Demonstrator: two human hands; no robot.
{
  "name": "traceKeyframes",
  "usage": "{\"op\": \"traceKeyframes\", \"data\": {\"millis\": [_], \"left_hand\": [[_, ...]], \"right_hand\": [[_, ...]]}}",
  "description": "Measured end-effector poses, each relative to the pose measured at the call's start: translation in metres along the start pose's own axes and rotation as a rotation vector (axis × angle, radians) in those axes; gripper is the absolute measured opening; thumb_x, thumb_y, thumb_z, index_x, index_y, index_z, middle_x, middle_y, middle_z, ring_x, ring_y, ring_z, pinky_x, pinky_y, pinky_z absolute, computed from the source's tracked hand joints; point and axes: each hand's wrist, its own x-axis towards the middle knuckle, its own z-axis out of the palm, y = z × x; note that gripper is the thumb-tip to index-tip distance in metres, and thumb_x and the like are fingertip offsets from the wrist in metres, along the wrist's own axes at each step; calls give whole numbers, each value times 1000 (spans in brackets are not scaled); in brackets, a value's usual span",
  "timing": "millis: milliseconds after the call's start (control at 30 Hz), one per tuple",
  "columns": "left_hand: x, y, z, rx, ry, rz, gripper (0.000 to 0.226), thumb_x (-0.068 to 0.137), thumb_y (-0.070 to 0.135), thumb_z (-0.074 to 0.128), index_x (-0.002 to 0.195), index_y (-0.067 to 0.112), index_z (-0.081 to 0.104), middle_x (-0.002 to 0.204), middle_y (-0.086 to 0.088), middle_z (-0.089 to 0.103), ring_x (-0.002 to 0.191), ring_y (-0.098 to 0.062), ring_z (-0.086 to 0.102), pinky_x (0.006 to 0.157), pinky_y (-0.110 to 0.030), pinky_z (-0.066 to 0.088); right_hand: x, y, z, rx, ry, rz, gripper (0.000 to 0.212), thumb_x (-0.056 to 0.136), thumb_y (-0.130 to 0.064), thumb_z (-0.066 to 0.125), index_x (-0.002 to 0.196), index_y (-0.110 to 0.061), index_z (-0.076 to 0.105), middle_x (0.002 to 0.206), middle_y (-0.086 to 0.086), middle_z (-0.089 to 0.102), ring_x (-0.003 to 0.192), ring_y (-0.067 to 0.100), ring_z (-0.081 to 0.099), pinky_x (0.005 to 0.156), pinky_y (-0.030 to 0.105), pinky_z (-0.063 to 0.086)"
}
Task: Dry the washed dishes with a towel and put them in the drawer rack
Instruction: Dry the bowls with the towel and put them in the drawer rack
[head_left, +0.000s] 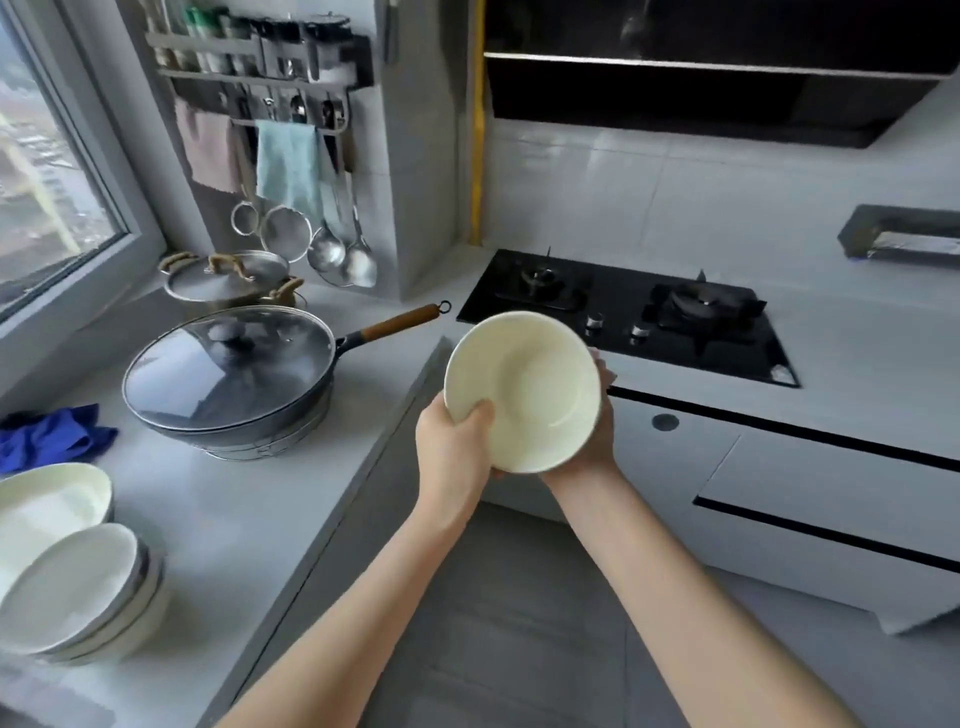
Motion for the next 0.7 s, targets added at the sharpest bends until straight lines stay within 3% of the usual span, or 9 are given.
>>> {"op": "traceKeyframes", "data": {"millis": [33,67,133,200,267,333,433,533,700], "left_hand": [[-3,-3,21,40,-22,68,18,90,3,50,94,16,61,83,0,62,73,-13,59,43,-21,47],[-6,-5,41,86,-34,138,20,91,4,49,92,20,60,82,5,62,73,-8,59,48,-19,49],[-6,-10,79,210,-57,261,19,93,7,47,90,23,57,77,12,60,71,-2,57,55,-12,46],[1,-14,113,338,-88,338,16,96,10,44,96,23,53,77,16,56,72,0,55,58,-14,45],[14,-18,147,417,-122,355,17,96,9,42,101,19,55,77,16,53,73,-4,54,61,-22,49],[28,-24,180,467,-185,289,18,94,6,42,102,11,56,77,10,54,74,-14,56,55,-29,51],[48,-40,227,448,-377,33,24,87,-1,42,105,6,55,79,-6,59,56,-18,59,34,-20,41],[65,-66,280,484,-573,-129,29,86,1,46,114,4,53,80,-12,63,38,-18,58,35,-21,39],[93,-106,391,487,-783,-189,20,88,5,46,106,11,53,74,-9,66,42,-14,59,40,-20,42]], "right_hand": [[-4,-19,-10,-21,33,41,83,48,-55,82,117,-27,46,124,3,47,113,31,47,88,48,48],[-4,-38,-24,-46,96,81,68,61,-53,74,117,-25,48,124,6,50,107,32,53,80,46,52],[-3,-72,-55,-35,225,159,33,85,-45,51,103,-19,61,101,10,66,80,33,65,57,38,57],[-4,-104,-77,11,316,230,34,93,-42,38,103,-20,63,86,11,67,68,32,64,42,28,53],[-4,-134,-100,-5,390,227,40,95,-43,35,108,-18,63,83,8,69,71,29,67,61,27,57],[-6,-165,-126,-14,400,175,32,94,-41,47,99,-20,69,80,-5,71,70,11,70,73,17,48],[-12,-211,-171,-273,283,8,13,78,-32,70,82,-20,68,70,-4,70,59,11,68,56,21,47],[-7,-256,-207,-536,244,-24,31,58,-27,79,85,-19,65,69,7,66,68,27,63,61,32,47],[36,-329,-268,-682,392,23,56,51,-24,89,99,-27,60,77,6,67,70,22,63,65,31,42]]}}
